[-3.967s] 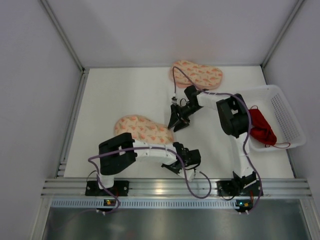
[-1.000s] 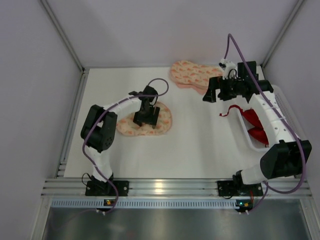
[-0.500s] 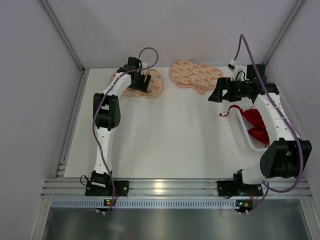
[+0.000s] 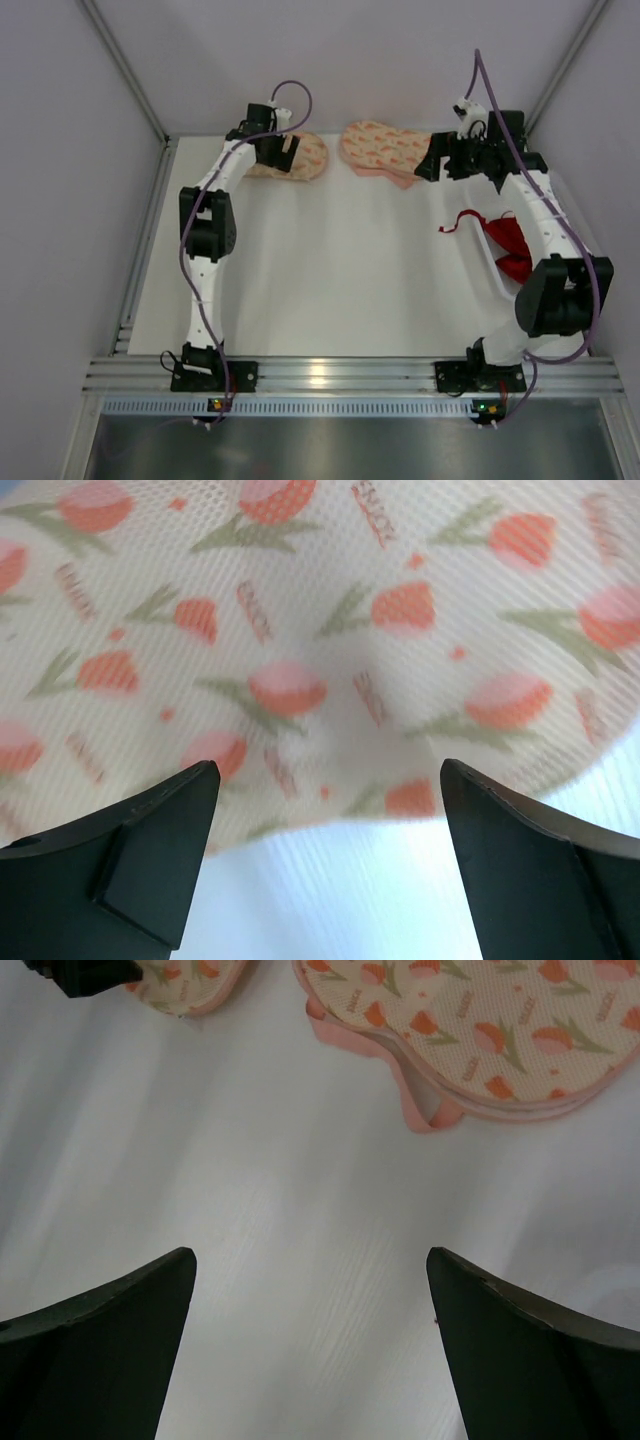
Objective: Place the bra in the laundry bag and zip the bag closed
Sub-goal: Move the laundry bag to the center of the board.
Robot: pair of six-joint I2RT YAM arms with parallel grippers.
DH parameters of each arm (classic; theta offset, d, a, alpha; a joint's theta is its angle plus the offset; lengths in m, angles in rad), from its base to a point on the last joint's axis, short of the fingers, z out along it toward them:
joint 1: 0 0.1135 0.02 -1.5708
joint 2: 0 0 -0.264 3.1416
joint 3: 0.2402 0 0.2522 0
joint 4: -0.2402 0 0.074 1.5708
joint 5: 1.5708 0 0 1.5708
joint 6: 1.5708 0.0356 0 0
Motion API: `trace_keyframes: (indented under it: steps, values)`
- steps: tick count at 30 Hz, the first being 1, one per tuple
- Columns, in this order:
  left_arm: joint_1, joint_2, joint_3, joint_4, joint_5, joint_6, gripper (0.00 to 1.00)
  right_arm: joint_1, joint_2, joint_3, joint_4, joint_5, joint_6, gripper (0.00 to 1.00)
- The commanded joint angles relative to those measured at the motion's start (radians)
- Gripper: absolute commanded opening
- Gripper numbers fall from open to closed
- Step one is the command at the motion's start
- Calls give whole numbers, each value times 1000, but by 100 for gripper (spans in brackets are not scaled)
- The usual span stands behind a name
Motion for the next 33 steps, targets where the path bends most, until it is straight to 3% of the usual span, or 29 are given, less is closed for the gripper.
trace_keyframes:
  steps: [1,5,10,17,27,33]
  values:
    - [10,-269,-70,26,36,23,98,91,114,100,130,59,-6,99]
    - [10,-477,-221,-33,146,22,98,133,342,258,133,105,-58,95]
    - [9,-655,-531,-37,269,-35,98,151,522,444,164,130,-49,93]
    - [9,-792,-821,-37,271,-72,98,174,718,591,156,216,-103,96]
    - [9,-861,-842,-48,243,-84,98,185,830,628,75,256,-183,93]
    - [9,-901,-832,-102,205,-83,98,192,880,697,-107,219,-241,65]
